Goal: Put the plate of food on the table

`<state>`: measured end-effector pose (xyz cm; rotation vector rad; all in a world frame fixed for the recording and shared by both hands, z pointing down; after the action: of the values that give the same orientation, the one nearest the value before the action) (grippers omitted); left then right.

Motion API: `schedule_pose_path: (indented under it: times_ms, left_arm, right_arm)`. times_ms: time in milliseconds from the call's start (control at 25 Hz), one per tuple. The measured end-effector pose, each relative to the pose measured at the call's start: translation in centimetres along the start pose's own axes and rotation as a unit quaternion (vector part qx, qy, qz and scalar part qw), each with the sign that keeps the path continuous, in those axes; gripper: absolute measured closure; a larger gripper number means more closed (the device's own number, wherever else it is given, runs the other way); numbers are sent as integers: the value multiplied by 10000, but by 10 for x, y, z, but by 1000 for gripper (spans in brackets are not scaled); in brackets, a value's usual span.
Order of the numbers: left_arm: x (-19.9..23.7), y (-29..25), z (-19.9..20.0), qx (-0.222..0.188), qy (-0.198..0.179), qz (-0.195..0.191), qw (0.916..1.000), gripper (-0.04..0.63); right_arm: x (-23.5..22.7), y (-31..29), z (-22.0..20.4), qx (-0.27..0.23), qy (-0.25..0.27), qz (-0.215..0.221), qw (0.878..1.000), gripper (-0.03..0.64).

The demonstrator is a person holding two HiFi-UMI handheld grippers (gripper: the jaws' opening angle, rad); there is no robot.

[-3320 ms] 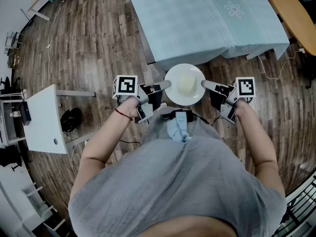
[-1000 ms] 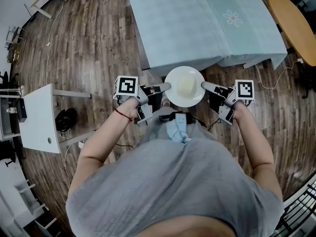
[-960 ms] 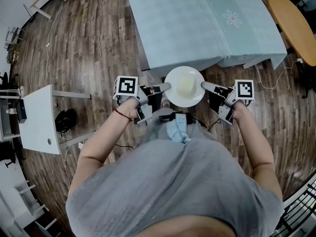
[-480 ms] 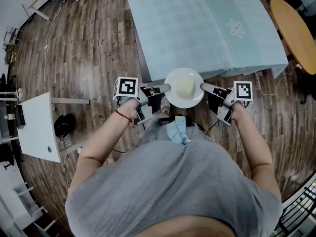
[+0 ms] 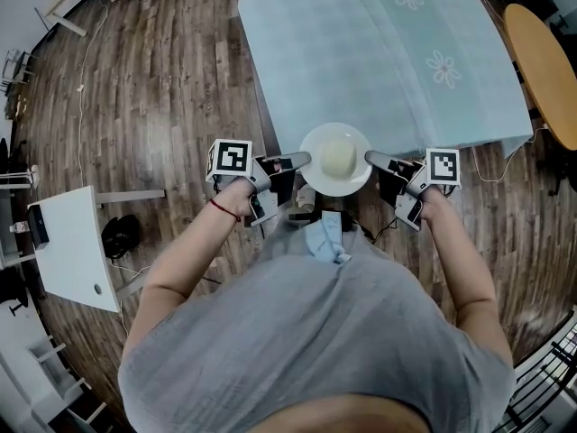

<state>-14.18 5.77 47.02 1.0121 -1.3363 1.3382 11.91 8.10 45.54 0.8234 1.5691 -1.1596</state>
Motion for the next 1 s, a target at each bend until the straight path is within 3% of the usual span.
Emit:
schedule_pose_path:
  times_ms: [360,760,1000]
  left_arm:
    - [3,7,91,112,-29,-15,9999,566]
    - [-3,7,97,38,-185,28,9998,566]
    - [-3,-1,109,-137,-141,69,9998,566]
  right_arm:
    - [1,-41,76,-193,27,-96,9998,581]
    - [7,-43,82,-215,167,-93,9996,581]
    - [3,-43,107,-17,287,-169,9994,580]
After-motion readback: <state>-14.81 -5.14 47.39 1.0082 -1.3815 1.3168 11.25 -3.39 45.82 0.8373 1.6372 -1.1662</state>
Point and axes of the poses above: the fingertips, and each gripper's own axes: y backward along the fingers, x to its left, z out of its top, the point moved 8 cm from there along y, backward along the fingers, and after that the axes turned 8 degrees about x, right-handed, at the moved point
